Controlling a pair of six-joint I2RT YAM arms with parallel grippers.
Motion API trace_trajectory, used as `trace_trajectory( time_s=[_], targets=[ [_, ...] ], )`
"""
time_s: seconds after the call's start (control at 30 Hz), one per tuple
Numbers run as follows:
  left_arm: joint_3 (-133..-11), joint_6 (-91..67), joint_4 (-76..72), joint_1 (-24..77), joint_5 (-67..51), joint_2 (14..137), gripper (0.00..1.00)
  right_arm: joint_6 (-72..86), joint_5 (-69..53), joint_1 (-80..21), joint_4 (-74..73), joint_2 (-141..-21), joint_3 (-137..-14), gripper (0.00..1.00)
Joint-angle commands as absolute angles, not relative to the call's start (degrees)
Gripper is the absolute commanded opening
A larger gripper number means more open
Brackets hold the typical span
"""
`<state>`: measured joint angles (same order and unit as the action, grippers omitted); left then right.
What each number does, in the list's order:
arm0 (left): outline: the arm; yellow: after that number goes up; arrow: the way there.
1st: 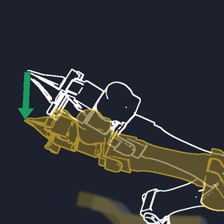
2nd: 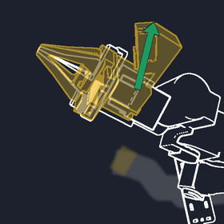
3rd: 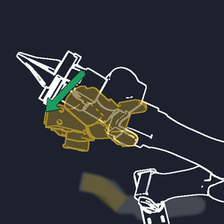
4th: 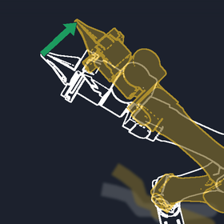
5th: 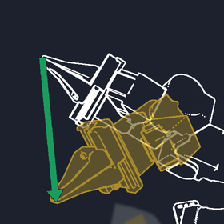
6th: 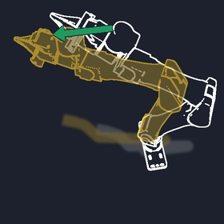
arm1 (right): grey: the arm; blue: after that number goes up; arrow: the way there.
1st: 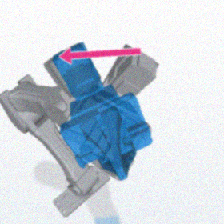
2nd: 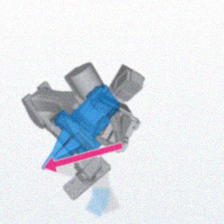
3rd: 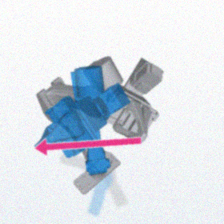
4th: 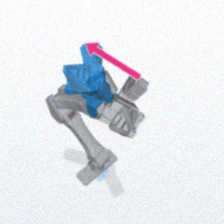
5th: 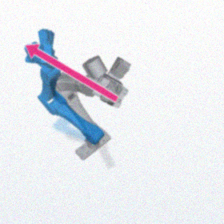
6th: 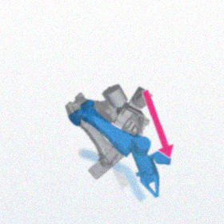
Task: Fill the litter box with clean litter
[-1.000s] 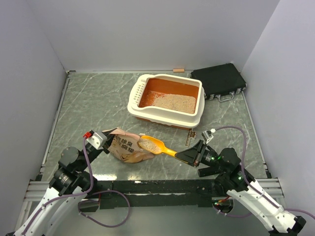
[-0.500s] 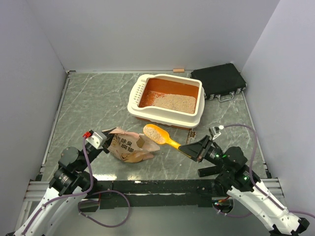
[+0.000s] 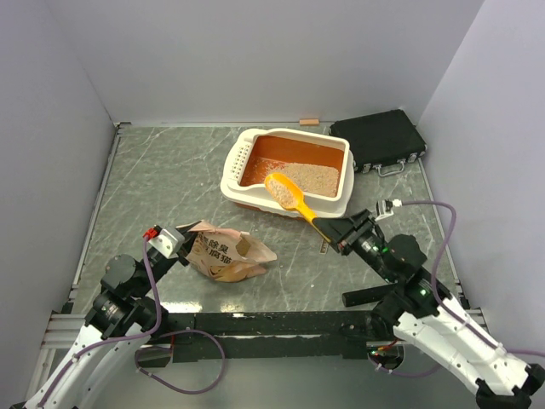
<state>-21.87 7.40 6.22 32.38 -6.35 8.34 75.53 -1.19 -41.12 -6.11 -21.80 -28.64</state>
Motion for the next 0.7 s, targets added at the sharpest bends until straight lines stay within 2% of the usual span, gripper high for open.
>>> trace_trajectory(
  time_s=[0.0, 0.17, 0.3, 0.43, 0.53, 0.67],
  targets=[
    [-23.73, 6.68, -3.60, 32.34, -6.07, 6.86, 0.01, 74.36, 7.11, -40.52, 4.11, -27.94, -32.69, 0.00],
    [-24.26, 6.50, -3.08, 32.34, -5.01, 7.91, 0.01, 70.06, 13.88, -38.07, 6.06, -35.32, -35.33, 0.00],
    [-24.08, 6.42, -3.34, 32.34, -5.62, 8.00, 0.01, 68.73, 7.22, -30.95, 5.37, -43.47, -38.74, 0.00],
    [-24.52, 6.15, -2.90, 32.34, -4.84, 8.44, 0.01, 62.77, -2.17, -24.36, -6.20, -52.45, -46.48, 0.00],
    [-24.78, 5.80, -2.90, 32.34, -5.19, 8.70, 0.01, 50.24, -6.94, -20.31, -12.01, -59.40, -53.68, 0.00],
    [-25.05, 5.54, -2.72, 32.34, -5.10, 9.23, 0.01, 37.03, -10.89, -16.35, -27.63, -67.22, -65.87, 0.00]
  ],
)
